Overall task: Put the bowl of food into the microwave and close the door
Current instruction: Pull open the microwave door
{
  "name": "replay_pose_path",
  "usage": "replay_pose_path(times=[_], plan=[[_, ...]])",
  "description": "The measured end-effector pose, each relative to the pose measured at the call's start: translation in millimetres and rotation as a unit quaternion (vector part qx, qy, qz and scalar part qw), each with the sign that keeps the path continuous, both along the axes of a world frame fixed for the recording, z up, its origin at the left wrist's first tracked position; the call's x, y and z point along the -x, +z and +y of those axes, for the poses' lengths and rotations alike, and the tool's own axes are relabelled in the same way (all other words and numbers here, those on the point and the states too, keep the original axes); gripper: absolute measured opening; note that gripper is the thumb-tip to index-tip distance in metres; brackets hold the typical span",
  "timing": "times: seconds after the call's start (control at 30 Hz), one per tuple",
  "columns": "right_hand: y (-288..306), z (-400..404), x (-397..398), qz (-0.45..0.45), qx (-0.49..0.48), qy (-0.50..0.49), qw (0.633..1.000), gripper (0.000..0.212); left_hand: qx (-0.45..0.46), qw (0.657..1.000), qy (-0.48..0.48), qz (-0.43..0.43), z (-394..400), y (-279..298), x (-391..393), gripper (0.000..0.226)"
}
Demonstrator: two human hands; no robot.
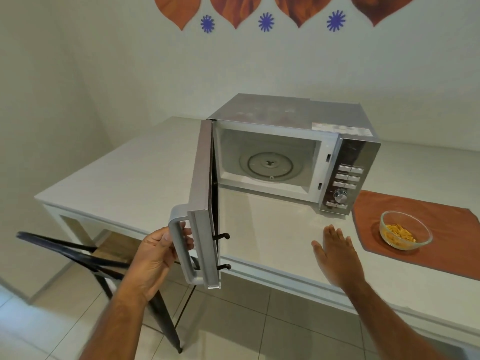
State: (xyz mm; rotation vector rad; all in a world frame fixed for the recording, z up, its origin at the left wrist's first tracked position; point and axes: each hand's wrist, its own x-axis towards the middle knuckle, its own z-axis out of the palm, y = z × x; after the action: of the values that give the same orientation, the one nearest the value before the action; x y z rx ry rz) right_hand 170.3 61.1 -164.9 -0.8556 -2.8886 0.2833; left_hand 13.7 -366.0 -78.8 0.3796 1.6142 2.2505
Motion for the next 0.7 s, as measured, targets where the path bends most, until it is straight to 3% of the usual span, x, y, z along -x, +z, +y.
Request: replay_pose_path(times=[0.47, 0.6, 0.7], plan=[[4.5, -1.8, -0.9, -0.003, 0.003, 0.013, 1.0, 0.071, 0.005, 0.999, 0.025, 0.023, -61.1, -5.9, 19.5, 0.047], [2.5, 0.0, -0.7, -0.001, 0.004, 0.015, 1.0, 0.071, 0.016, 0.997, 0.051, 0.063, -71.2, 5.9, 18.9, 0.037], [-0.7, 1.5, -0.4, 0.002, 0.005, 0.015, 1.0, 0.072, 0.041, 0.987, 0.124, 0.089, -74.5, 30.9, 21.1, 0.039]])
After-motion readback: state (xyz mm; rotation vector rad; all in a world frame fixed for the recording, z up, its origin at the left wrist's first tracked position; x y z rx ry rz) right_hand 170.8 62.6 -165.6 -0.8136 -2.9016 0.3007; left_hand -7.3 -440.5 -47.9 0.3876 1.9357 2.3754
